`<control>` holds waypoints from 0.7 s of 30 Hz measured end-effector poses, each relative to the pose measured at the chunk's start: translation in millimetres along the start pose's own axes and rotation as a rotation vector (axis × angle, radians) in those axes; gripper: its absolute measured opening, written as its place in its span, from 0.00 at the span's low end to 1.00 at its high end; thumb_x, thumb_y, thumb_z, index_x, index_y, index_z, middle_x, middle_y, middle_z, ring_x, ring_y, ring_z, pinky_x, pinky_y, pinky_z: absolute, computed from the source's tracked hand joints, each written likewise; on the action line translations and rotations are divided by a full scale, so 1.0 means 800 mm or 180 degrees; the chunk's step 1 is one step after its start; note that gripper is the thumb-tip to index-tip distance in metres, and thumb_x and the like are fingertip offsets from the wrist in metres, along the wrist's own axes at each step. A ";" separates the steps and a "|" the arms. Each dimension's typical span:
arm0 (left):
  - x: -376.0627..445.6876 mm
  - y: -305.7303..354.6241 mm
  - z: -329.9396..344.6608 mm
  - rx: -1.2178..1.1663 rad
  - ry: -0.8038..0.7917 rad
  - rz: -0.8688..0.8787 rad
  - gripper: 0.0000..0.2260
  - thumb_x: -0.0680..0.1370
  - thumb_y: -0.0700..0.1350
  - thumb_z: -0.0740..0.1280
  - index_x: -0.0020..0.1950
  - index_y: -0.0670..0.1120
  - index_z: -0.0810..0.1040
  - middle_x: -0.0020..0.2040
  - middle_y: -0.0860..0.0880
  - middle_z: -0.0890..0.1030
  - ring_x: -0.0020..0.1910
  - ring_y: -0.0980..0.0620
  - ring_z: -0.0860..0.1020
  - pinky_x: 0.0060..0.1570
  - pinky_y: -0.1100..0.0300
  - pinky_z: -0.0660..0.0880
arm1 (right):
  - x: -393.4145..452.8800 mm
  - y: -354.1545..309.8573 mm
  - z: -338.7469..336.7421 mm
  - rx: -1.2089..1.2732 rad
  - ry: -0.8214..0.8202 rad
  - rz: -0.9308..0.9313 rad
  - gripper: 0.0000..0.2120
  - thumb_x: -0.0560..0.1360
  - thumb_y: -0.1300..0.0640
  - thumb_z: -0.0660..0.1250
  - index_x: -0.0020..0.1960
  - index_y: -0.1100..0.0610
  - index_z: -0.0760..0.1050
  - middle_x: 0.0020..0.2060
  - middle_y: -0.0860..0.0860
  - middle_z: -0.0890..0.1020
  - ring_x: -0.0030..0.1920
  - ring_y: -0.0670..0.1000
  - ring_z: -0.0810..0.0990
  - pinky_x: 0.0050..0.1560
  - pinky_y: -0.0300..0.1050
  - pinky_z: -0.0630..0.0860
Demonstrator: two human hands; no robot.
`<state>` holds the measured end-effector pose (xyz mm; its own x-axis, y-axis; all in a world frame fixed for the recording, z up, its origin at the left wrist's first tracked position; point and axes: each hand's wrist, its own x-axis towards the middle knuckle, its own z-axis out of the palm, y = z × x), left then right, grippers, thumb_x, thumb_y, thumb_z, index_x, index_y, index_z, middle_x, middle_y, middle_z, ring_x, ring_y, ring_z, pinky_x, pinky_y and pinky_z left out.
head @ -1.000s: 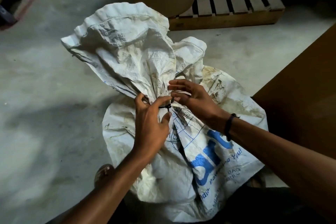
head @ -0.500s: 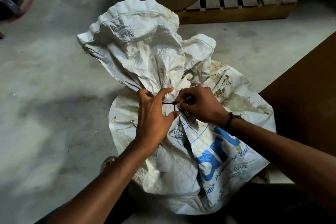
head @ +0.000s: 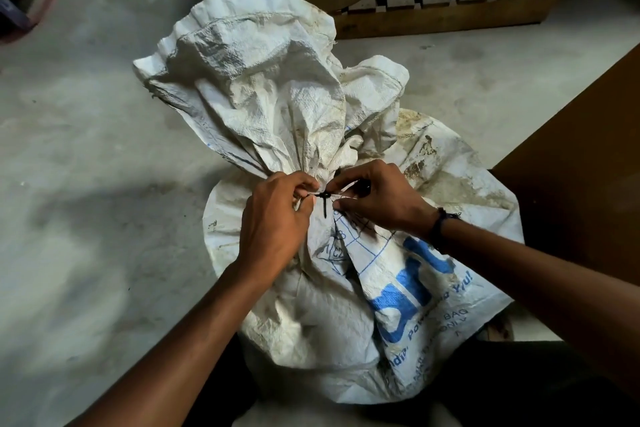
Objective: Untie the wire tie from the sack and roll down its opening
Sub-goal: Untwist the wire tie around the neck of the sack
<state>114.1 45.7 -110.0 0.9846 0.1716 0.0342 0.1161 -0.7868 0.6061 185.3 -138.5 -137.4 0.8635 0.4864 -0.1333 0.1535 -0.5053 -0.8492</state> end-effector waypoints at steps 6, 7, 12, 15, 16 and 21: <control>0.005 0.000 0.003 0.0073 0.0016 -0.0091 0.07 0.74 0.41 0.77 0.47 0.52 0.86 0.45 0.54 0.84 0.42 0.56 0.83 0.43 0.52 0.83 | 0.000 0.003 -0.002 0.0222 -0.0164 0.0040 0.13 0.72 0.66 0.78 0.56 0.56 0.87 0.57 0.49 0.87 0.35 0.36 0.84 0.37 0.27 0.74; 0.005 0.000 0.004 0.0132 0.0008 -0.0100 0.06 0.74 0.41 0.77 0.48 0.52 0.86 0.47 0.53 0.84 0.43 0.54 0.83 0.44 0.51 0.83 | -0.001 0.003 -0.002 0.0205 -0.0172 0.0032 0.14 0.73 0.67 0.78 0.56 0.56 0.87 0.58 0.49 0.87 0.35 0.37 0.84 0.36 0.28 0.75; 0.000 0.004 0.010 0.0362 0.0086 0.0006 0.08 0.75 0.44 0.77 0.53 0.52 0.86 0.53 0.52 0.81 0.50 0.51 0.82 0.44 0.52 0.82 | 0.001 0.003 -0.003 0.0228 -0.0184 -0.0002 0.17 0.72 0.73 0.73 0.55 0.55 0.87 0.56 0.50 0.88 0.33 0.45 0.83 0.31 0.33 0.74; -0.003 0.004 0.009 0.0478 0.0099 0.0073 0.09 0.75 0.46 0.77 0.55 0.53 0.86 0.54 0.53 0.79 0.50 0.52 0.80 0.41 0.55 0.79 | 0.002 0.005 -0.004 0.0236 -0.0166 -0.0028 0.18 0.72 0.72 0.72 0.54 0.54 0.88 0.53 0.52 0.89 0.31 0.52 0.83 0.30 0.41 0.76; -0.004 0.004 0.009 0.0463 0.0091 0.0074 0.10 0.75 0.45 0.77 0.55 0.53 0.86 0.53 0.53 0.78 0.49 0.52 0.80 0.41 0.55 0.80 | 0.002 0.005 -0.003 0.0239 -0.0151 -0.0034 0.18 0.72 0.72 0.72 0.54 0.54 0.88 0.52 0.51 0.89 0.32 0.54 0.84 0.31 0.47 0.78; -0.004 0.003 0.013 0.0143 -0.0138 -0.0019 0.10 0.74 0.40 0.77 0.54 0.48 0.84 0.46 0.52 0.75 0.38 0.56 0.77 0.38 0.61 0.79 | 0.001 0.005 0.000 0.0169 -0.0115 -0.0045 0.19 0.71 0.74 0.71 0.54 0.55 0.88 0.49 0.47 0.89 0.36 0.62 0.86 0.36 0.61 0.83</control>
<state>112.7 37.2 -116.6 0.9885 0.1514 -0.0044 0.1269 -0.8118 0.5700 186.5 -140.4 -140.5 0.8434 0.5191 -0.1385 0.1393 -0.4602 -0.8768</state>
